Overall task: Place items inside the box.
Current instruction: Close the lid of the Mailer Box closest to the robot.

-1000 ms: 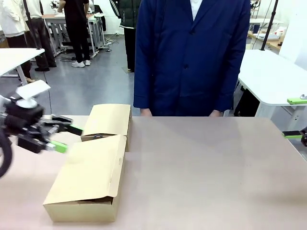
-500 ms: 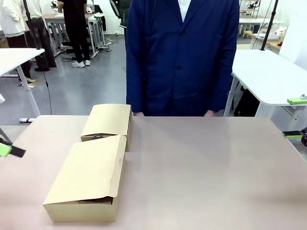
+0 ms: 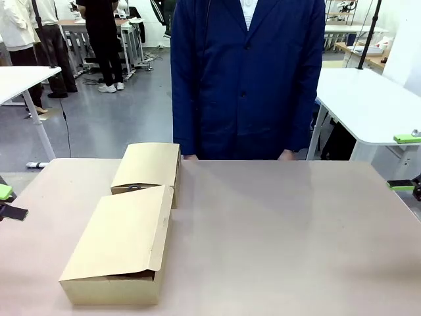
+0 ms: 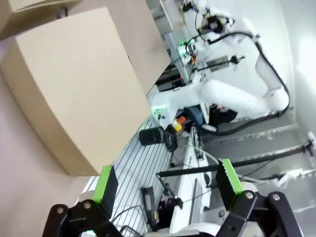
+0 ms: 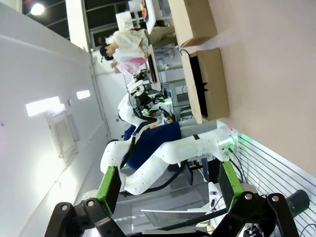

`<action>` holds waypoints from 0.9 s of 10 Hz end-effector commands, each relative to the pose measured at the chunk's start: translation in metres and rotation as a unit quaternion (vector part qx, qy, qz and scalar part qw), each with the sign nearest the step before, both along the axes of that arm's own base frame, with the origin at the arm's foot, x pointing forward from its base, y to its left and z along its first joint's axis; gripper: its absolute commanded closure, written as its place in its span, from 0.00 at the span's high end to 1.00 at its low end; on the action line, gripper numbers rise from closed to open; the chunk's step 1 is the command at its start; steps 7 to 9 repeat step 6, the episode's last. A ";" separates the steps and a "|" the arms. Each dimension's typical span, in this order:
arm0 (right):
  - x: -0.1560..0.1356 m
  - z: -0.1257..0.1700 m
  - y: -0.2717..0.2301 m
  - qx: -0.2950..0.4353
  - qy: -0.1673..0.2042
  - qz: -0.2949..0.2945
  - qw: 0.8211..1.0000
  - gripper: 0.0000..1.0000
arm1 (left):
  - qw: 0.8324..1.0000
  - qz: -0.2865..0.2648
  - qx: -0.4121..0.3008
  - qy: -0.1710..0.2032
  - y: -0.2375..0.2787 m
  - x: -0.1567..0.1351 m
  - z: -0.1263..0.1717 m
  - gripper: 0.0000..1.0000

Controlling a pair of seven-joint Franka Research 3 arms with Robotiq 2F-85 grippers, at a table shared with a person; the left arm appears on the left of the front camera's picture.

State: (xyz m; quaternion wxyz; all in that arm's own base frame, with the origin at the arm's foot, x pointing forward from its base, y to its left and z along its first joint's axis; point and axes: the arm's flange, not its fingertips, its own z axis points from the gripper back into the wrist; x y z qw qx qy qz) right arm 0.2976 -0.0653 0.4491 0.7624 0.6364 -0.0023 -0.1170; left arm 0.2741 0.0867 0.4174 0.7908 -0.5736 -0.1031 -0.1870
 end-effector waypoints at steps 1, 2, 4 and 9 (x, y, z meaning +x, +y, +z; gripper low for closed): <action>0.000 0.006 0.001 0.013 0.003 -0.005 1.000 1.00 | 0.999 -0.016 0.016 -0.026 -0.003 -0.005 0.004 1.00; 0.000 0.006 0.001 0.013 0.003 -0.005 1.000 1.00 | 0.999 -0.016 0.016 -0.026 -0.003 -0.005 0.004 1.00; 0.000 0.006 0.001 0.013 0.003 -0.005 1.000 1.00 | 0.999 -0.016 0.016 -0.026 -0.003 -0.005 0.004 1.00; 0.000 0.006 0.001 0.013 0.003 -0.005 1.000 1.00 | 0.999 -0.016 0.016 -0.026 -0.003 -0.005 0.004 1.00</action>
